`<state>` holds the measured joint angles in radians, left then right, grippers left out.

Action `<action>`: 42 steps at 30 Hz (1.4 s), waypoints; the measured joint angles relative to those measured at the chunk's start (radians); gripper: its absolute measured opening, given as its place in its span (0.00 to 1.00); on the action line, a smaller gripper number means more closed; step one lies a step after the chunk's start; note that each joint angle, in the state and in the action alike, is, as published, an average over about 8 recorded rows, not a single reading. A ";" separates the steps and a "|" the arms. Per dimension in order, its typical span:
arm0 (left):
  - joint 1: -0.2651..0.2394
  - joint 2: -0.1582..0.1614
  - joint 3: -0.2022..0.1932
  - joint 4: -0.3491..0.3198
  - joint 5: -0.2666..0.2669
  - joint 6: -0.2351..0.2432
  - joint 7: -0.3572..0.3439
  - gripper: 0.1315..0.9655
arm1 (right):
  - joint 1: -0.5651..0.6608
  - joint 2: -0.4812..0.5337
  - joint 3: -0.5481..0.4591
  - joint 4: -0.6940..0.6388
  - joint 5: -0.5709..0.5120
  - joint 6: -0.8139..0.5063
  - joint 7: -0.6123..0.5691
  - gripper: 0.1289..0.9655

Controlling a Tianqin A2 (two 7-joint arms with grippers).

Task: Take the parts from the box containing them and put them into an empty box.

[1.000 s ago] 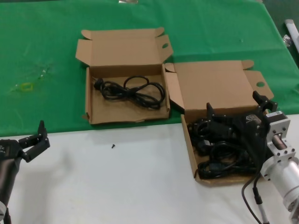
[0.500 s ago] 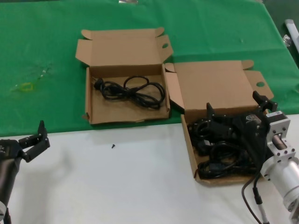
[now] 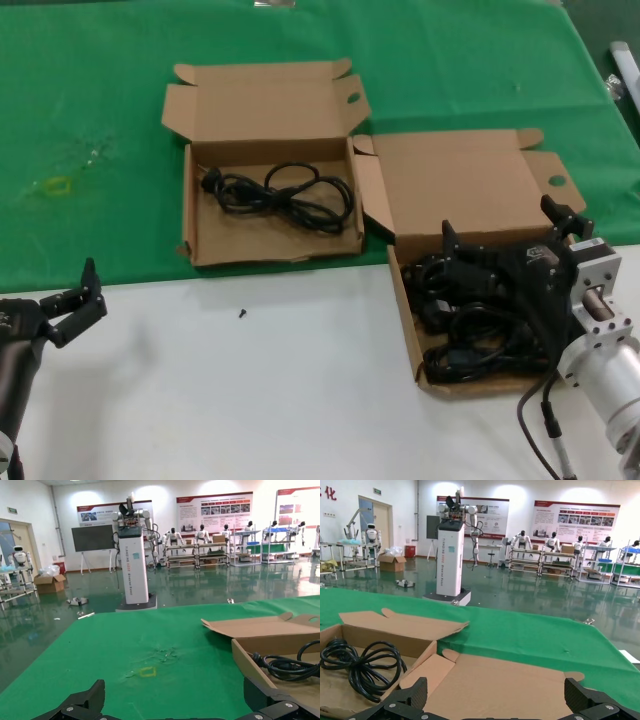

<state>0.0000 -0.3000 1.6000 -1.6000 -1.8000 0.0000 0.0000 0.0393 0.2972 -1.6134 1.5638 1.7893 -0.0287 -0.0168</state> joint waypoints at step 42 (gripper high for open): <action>0.000 0.000 0.000 0.000 0.000 0.000 0.000 1.00 | 0.000 0.000 0.000 0.000 0.000 0.000 0.000 1.00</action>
<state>0.0000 -0.3000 1.6000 -1.6000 -1.8000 0.0000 0.0000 0.0393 0.2972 -1.6134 1.5638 1.7893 -0.0287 -0.0168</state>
